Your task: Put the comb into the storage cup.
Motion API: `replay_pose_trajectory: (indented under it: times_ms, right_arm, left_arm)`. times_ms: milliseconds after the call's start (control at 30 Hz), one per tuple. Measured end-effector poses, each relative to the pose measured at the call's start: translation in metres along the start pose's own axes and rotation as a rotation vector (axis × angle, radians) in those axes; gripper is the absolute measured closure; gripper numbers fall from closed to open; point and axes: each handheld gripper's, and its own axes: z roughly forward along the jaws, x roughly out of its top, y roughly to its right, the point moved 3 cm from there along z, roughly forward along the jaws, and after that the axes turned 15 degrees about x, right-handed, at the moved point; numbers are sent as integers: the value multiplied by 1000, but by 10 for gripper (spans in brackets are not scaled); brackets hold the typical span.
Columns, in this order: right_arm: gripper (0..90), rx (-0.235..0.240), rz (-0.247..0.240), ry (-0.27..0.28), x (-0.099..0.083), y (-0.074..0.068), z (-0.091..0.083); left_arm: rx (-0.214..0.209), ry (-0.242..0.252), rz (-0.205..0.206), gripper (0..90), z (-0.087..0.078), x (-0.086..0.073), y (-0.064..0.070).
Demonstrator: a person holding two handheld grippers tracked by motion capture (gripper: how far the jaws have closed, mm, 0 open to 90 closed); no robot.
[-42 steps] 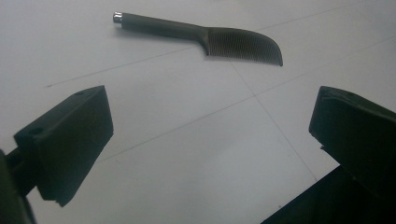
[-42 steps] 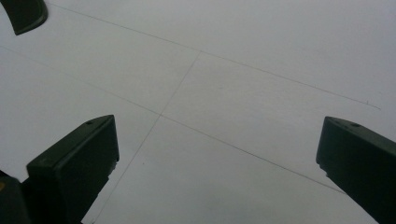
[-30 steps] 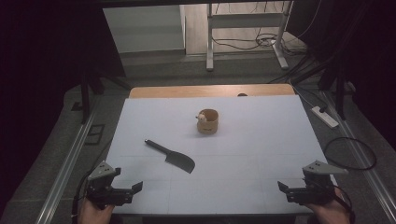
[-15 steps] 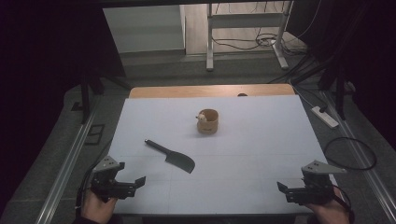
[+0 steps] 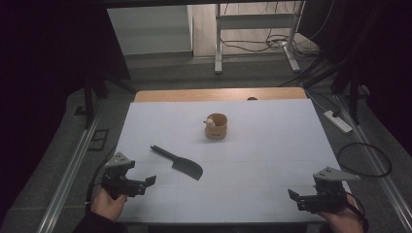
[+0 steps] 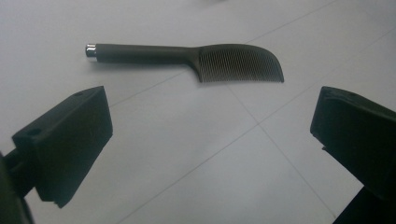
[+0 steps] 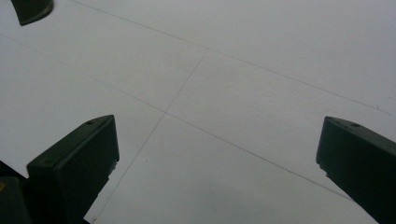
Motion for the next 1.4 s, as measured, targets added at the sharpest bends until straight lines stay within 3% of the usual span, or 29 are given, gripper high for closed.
replay_pose_trajectory:
  times_ms: [1067, 1400]
  right_arm:
    - [0, 3, 1, -13, 0, 0, 2]
    - [0, 3, 0, -16, 0, 0, 2]
  left_arm:
    - [-20, -48, -3, 0, 32, 42, 0]
    - [-5, -62, -7, 0, 41, 56, 1]
